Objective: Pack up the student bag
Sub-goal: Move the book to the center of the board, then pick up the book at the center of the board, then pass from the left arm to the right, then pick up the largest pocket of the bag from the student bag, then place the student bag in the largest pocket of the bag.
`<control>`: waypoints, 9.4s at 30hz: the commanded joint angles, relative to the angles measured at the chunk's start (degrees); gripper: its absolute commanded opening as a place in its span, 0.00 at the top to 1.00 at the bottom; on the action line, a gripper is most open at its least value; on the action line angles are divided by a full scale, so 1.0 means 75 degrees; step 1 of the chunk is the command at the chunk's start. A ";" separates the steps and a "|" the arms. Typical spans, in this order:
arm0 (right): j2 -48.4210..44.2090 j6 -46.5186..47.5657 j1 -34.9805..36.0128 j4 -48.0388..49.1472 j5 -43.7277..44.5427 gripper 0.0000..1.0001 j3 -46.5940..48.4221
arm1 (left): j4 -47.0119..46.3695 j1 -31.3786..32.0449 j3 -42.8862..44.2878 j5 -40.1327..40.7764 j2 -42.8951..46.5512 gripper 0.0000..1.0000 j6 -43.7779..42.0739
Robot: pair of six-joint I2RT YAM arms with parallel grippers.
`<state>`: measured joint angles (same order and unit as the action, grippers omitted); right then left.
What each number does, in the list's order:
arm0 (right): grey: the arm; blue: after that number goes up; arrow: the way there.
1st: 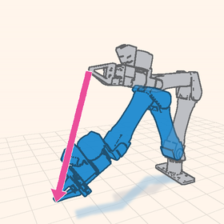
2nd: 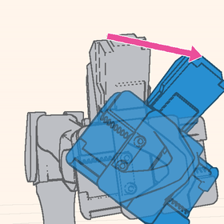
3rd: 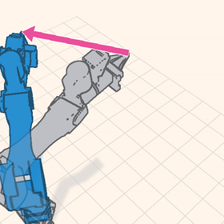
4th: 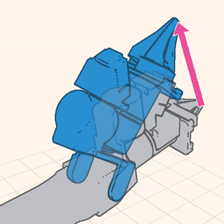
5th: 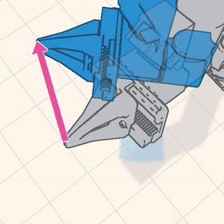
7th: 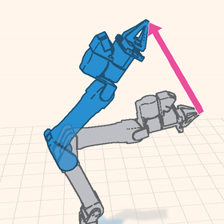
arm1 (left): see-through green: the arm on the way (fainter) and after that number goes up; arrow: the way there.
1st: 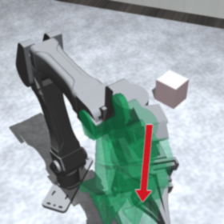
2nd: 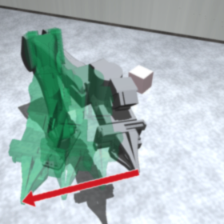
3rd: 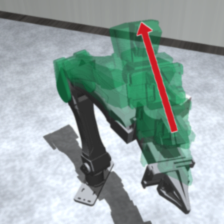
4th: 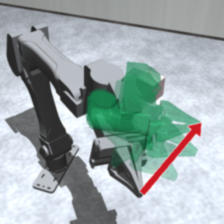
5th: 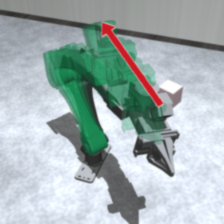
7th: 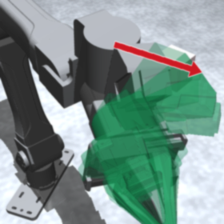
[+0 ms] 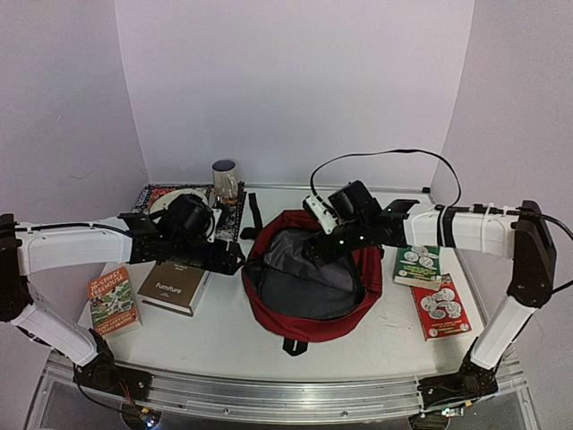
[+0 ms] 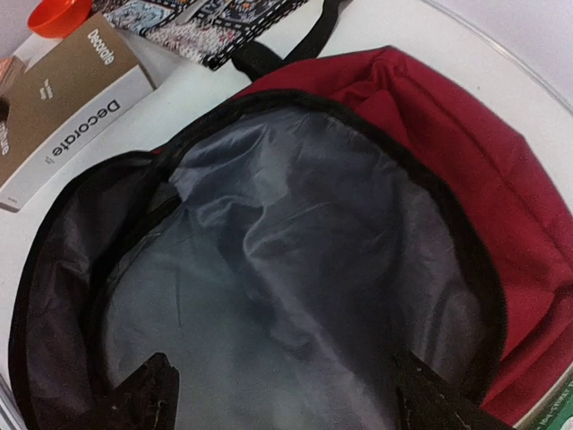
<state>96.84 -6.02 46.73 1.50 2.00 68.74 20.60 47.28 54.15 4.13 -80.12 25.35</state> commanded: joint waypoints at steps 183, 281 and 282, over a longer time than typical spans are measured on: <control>0.2317 -0.8087 0.1521 1.0907 -0.1422 0.51 -0.0544 | -0.6738 -0.2940 -0.5420 -0.3461 0.4994 0.76 0.6829; -0.3955 -0.9290 -0.0871 0.7394 -0.1005 0.52 -0.6763 | -0.3874 -0.0599 0.4351 -0.2685 -0.3201 1.00 0.0806; -0.3963 -0.9331 -0.0892 0.7418 -0.0858 0.52 -0.6765 | -0.3887 -0.0564 0.4311 -0.2710 -0.3179 1.00 0.0817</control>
<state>67.53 -73.93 40.50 50.90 -10.27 18.08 -2.54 42.07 87.18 -16.30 -108.58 30.32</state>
